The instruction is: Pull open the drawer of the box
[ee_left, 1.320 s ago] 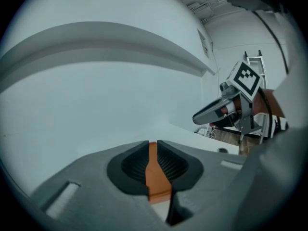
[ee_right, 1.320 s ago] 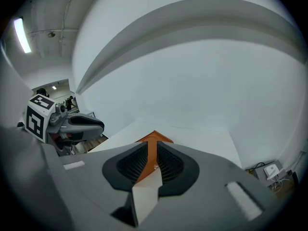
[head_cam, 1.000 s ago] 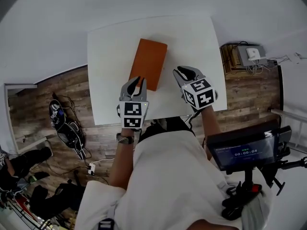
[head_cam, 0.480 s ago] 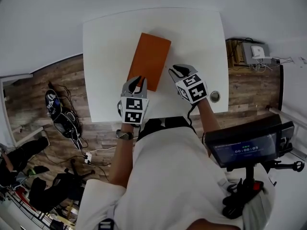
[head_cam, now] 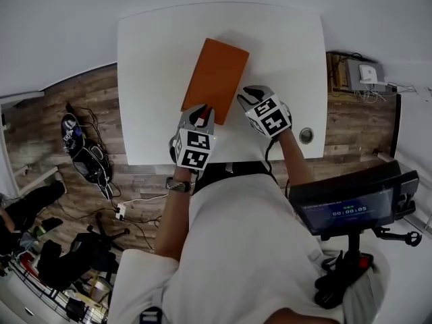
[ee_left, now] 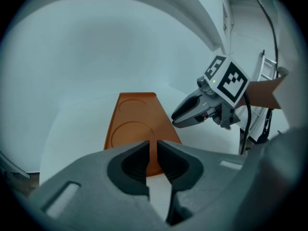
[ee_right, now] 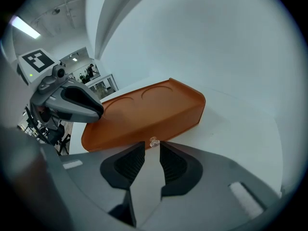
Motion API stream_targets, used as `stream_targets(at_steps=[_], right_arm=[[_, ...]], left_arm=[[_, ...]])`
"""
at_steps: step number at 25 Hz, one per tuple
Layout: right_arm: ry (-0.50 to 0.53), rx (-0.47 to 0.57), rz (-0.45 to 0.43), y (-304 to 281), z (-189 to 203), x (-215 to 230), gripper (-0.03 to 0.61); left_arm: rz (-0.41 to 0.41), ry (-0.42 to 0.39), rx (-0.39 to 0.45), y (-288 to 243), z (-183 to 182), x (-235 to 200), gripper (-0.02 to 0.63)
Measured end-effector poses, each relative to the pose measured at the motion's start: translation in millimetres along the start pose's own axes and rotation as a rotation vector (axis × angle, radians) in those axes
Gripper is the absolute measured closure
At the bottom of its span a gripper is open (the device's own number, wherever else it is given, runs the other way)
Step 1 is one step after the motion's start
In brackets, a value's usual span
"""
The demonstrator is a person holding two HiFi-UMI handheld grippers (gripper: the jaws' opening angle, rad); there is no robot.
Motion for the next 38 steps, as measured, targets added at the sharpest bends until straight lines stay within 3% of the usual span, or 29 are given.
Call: stream_targets(at_steps=[12,28,38], right_arm=[[0.229,-0.011,-0.018,-9,-3,-3,0.477],[0.332,-0.007,-0.001,-8,-1,-11,0.508],[0.304,-0.025,0.006,-7,5,-5,0.509]], left_arm=[[-0.004,0.008,-0.024,5,3,11,0.563],[-0.029,0.066,-0.004,10,5,18,0.565],[-0.015,0.082,0.002,7,6,13,0.566]])
Point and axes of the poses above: the fingertips, and each gripper's own axes: y backward along the fingers, x to its right, z out of its underside, the point moved 9 cm from there along y, backward along the fingers, and after that the axes turned 10 degrees about z, right-handed, at the moved point
